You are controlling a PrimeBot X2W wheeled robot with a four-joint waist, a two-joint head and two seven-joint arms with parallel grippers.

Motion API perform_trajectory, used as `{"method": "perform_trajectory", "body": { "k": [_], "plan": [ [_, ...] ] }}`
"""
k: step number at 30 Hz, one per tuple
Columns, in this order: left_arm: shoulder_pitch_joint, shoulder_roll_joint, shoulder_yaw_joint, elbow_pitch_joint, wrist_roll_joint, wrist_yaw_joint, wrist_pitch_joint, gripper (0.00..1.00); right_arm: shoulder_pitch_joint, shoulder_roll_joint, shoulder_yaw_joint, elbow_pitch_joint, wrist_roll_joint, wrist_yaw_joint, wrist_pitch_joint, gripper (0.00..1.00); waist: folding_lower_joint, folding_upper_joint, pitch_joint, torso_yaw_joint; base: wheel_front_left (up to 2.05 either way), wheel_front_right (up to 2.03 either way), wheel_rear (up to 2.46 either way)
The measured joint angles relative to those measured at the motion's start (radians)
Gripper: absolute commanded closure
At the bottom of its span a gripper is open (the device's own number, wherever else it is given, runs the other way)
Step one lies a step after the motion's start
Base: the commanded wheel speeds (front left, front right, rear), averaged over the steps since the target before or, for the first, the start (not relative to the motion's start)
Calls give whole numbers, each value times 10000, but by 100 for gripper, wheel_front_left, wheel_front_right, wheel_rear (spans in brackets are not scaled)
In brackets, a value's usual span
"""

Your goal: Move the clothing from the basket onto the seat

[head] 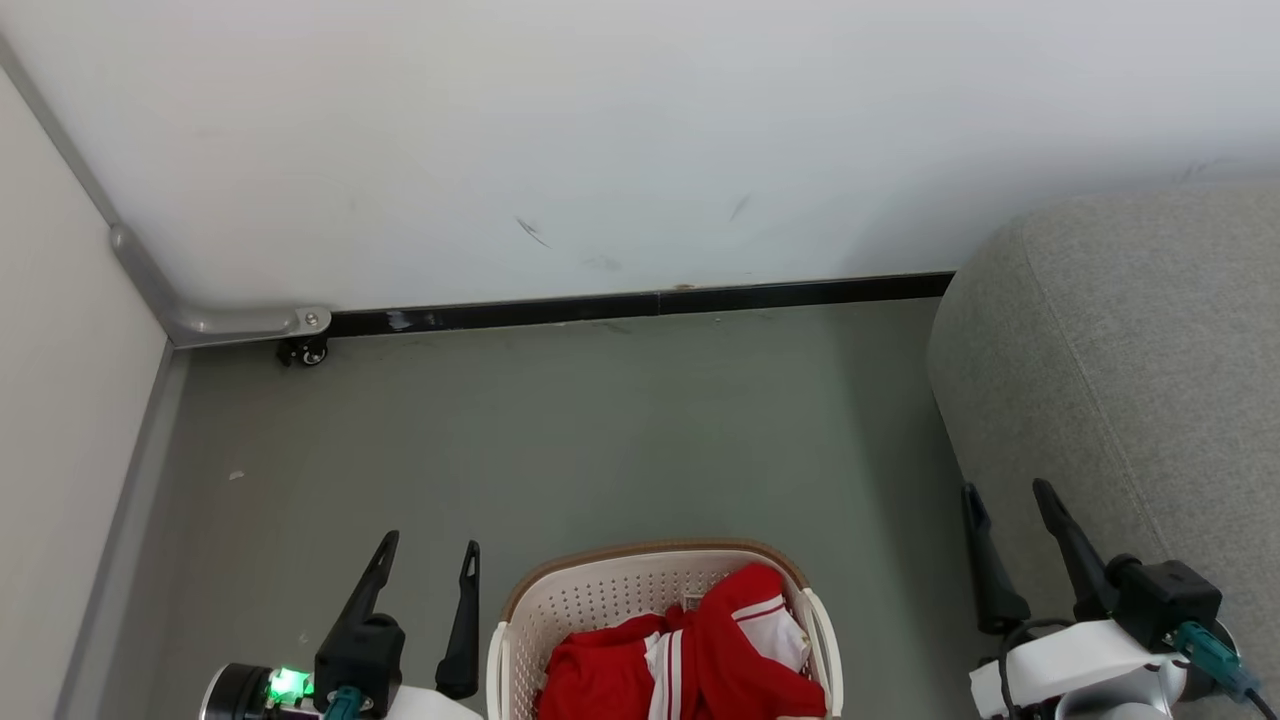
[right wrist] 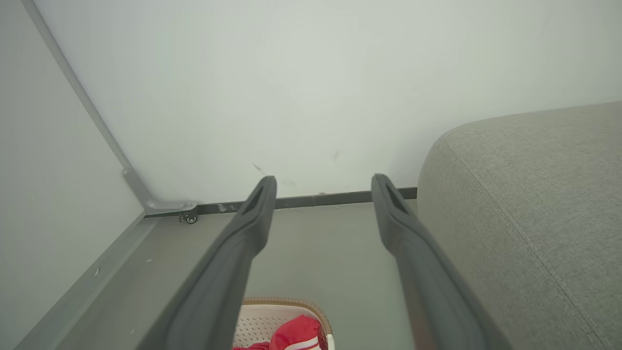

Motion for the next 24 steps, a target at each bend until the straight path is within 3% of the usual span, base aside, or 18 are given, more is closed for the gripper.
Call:
{"method": "perform_trajectory", "body": {
  "k": [24],
  "plan": [
    [-1587, 52, -1156, 1455, 830, -752, 0, 0, -345, 21, -773, -1392, -35, 0, -61, 0, -1, 0, 1486, -395, 0, 0, 0]
  ]
}}
